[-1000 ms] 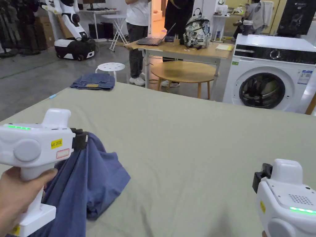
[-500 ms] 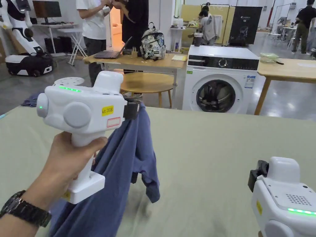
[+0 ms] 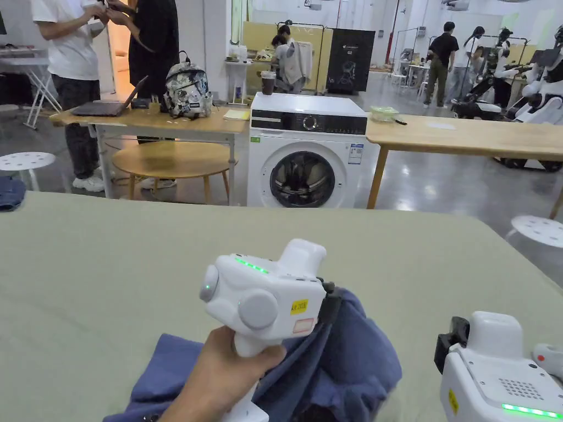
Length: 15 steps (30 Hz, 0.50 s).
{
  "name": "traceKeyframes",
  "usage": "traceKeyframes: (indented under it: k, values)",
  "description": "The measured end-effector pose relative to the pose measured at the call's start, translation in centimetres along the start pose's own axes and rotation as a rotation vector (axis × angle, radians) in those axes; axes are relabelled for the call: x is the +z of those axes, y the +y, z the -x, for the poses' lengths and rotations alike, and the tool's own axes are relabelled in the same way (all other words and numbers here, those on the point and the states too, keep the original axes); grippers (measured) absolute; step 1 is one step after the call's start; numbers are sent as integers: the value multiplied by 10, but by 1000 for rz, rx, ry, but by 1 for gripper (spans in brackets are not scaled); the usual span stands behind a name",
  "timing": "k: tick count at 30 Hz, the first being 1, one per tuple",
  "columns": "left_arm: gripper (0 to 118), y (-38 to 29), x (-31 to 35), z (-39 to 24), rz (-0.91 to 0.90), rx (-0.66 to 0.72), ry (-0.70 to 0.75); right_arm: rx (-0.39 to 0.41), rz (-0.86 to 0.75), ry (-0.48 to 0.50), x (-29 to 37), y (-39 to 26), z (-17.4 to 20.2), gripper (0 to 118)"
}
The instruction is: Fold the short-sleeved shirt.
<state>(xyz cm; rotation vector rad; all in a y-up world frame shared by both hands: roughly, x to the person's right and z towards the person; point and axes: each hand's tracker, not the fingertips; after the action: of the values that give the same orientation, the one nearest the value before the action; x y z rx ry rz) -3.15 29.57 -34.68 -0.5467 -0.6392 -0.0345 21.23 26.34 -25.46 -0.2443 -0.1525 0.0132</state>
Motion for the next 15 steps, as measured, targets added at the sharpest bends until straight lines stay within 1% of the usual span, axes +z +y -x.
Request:
traceKeyframes:
  k: [3, 5, 6, 7, 9, 10, 12, 15]
  values:
    - [2, -27, -18, -11, 81, 2, -7, -12, 25, -16, 2, -7, -11, 0]
    - [3, -42, -22, -15, 89, 2, -4, -14, 42, -24, 2, -12, -16, 0]
    - [9, -47, -20, -16, 90, 1, 2, -16, 48, -25, 1, -15, -18, 0]
    - [18, -50, -17, -16, 91, 7, 4, -17, 54, -26, 1, -16, -19, 0]
    - [43, -55, -8, -14, 90, 33, 13, -25, 65, -24, 2, -19, -19, 0]
    - [52, -56, -3, -13, 82, 44, 23, -28, 69, -21, 1, -20, -18, 0]
    - [59, -56, 14, -6, 45, 58, 43, -30, 70, -13, 1, -21, -14, 0]
    - [60, -53, 43, 7, -12, 101, 70, -27, 64, 8, 0, -18, -2, 0]
